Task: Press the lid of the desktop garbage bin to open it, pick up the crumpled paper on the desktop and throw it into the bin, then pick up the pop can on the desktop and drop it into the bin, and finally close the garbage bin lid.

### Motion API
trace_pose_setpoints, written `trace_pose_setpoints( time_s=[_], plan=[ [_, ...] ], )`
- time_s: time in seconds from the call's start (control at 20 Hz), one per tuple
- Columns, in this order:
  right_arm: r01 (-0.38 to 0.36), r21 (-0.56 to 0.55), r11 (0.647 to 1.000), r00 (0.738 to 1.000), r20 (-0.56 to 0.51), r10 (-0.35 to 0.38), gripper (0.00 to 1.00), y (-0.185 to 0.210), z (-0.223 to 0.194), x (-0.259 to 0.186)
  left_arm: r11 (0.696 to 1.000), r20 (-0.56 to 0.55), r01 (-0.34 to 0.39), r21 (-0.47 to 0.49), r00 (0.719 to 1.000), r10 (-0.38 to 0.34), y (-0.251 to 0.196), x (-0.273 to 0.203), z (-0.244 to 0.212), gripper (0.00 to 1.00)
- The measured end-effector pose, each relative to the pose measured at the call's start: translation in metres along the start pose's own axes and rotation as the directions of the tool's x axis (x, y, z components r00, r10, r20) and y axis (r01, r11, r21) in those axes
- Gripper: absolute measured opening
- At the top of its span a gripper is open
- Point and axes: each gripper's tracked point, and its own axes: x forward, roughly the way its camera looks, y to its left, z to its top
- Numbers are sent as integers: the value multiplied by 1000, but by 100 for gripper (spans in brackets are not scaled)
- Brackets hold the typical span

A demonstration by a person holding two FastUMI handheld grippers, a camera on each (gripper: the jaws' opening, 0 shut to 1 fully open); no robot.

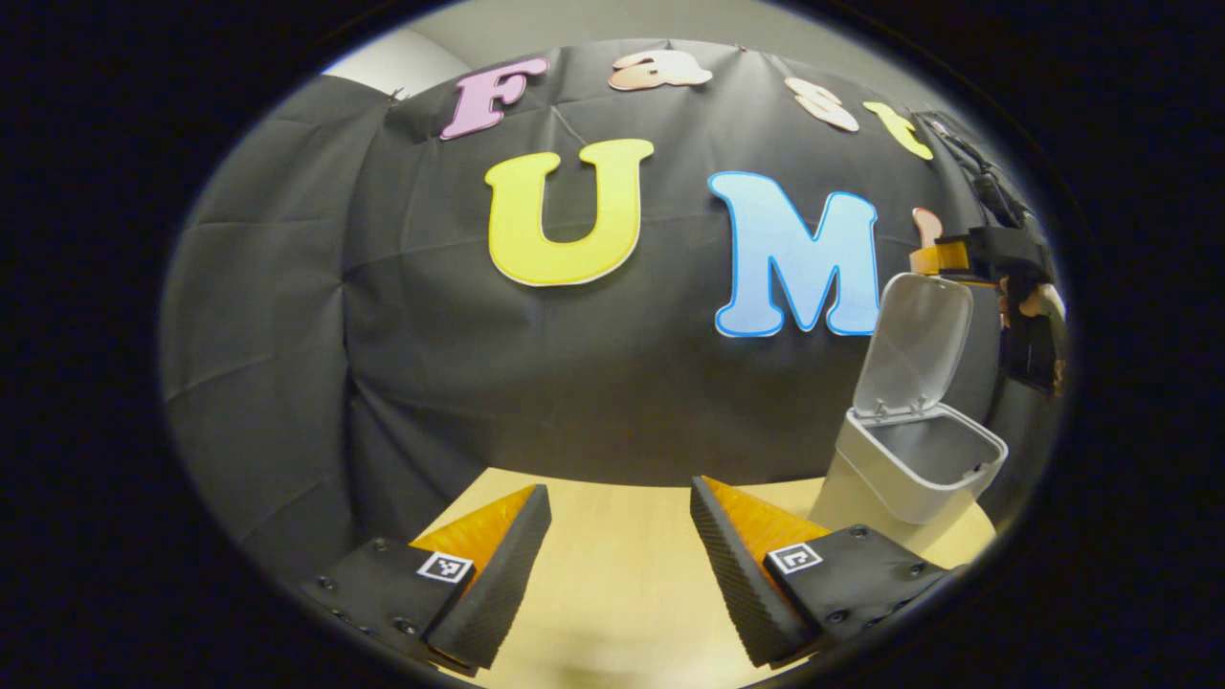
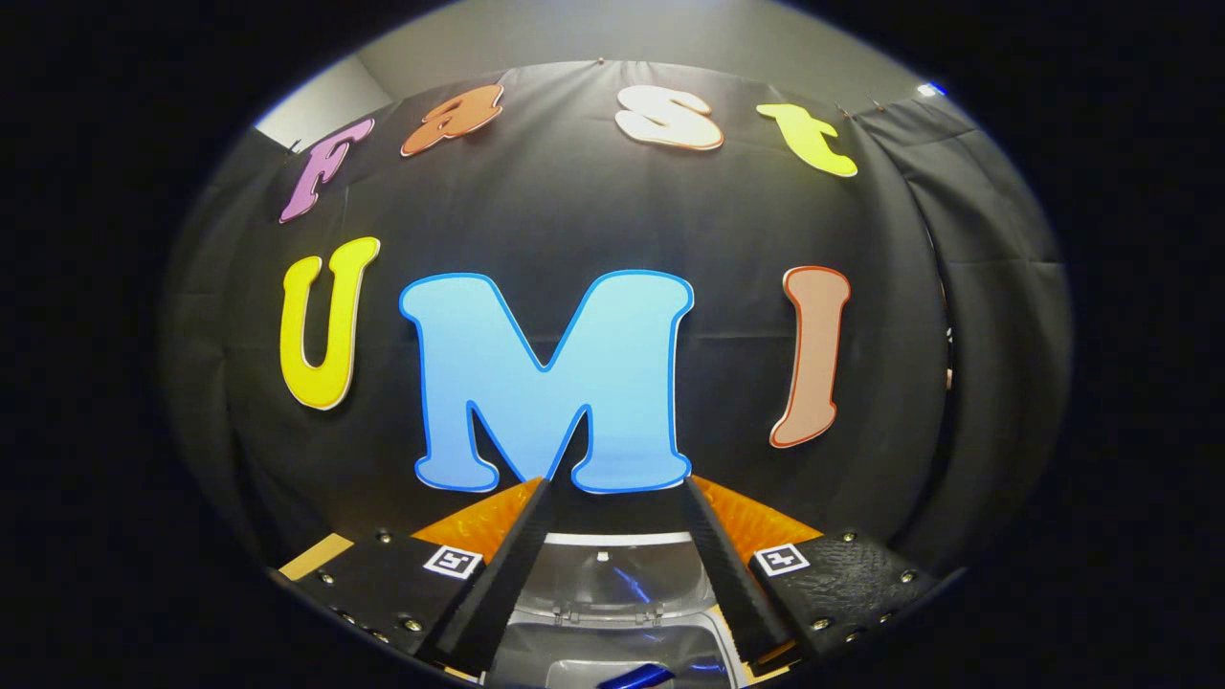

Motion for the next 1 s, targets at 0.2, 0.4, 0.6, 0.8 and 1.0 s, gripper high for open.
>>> trace_pose_setpoints(
  time_s=[0.2,0.4,0.6,0.8,1.0],
  plan=[
    [-9,6,1000,1000,-12,9,88,0,-14,-30,1000,8,18,12,1000,-18,-9,-7,2,96],
    [-13,16,1000,999,-48,14,88,-1,-34,-59,999,15,33,3,999,-33,-13,-15,6,96],
    [-15,10,1000,994,-109,16,88,1,-68,-84,999,27,45,4,999,-45,-17,-25,12,96],
    [-14,26,1000,976,-216,20,88,3,-118,-103,999,34,48,6,998,-48,-18,-35,13,100],
    [-16,28,999,960,-279,23,88,4,-149,-113,999,37,44,4,998,-45,-15,-43,14,96]
  ],
)
